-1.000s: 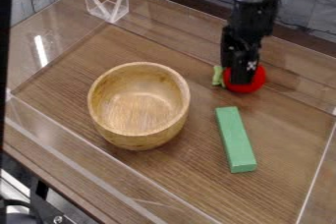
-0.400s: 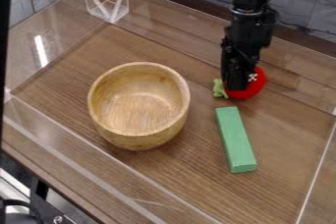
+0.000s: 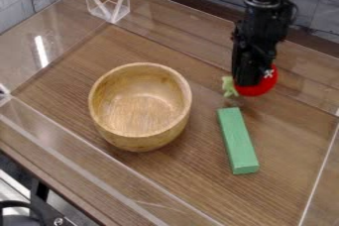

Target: Move the red fruit to the left side of the table

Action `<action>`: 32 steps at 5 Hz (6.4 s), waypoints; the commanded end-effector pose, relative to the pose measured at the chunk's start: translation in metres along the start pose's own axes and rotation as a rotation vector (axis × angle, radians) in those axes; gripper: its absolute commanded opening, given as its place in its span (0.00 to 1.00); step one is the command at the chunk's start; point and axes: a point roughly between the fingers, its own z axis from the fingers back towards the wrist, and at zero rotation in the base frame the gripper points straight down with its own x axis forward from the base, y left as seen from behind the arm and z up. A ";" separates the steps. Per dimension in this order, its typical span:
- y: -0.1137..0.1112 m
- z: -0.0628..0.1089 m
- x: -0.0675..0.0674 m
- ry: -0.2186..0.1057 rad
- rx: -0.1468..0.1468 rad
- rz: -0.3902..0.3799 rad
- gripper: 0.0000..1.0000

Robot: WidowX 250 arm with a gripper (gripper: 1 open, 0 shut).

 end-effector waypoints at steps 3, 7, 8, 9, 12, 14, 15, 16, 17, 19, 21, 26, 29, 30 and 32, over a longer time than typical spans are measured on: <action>0.017 0.016 0.008 -0.075 0.046 0.013 0.00; 0.044 0.003 0.000 -0.068 0.056 -0.105 0.00; 0.042 0.000 0.000 -0.070 0.055 -0.098 0.00; 0.033 -0.006 0.004 -0.072 0.056 -0.083 0.00; 0.054 0.072 -0.031 -0.089 0.223 -0.010 0.00; 0.093 0.088 -0.100 -0.088 0.228 0.289 0.00; 0.100 0.085 -0.122 -0.081 0.224 0.321 0.00; 0.102 0.078 -0.136 -0.075 0.221 0.328 0.00; 0.123 0.070 -0.155 -0.069 0.218 0.342 0.00; 0.153 0.049 -0.186 -0.064 0.202 0.365 0.00; 0.161 0.025 -0.184 -0.082 0.182 0.368 0.00; 0.185 -0.021 -0.168 -0.124 0.127 0.378 0.00; 0.180 -0.012 -0.167 -0.125 0.075 0.422 0.00; 0.186 -0.011 -0.175 -0.119 0.062 0.419 1.00; 0.172 -0.015 -0.182 -0.136 0.046 0.575 1.00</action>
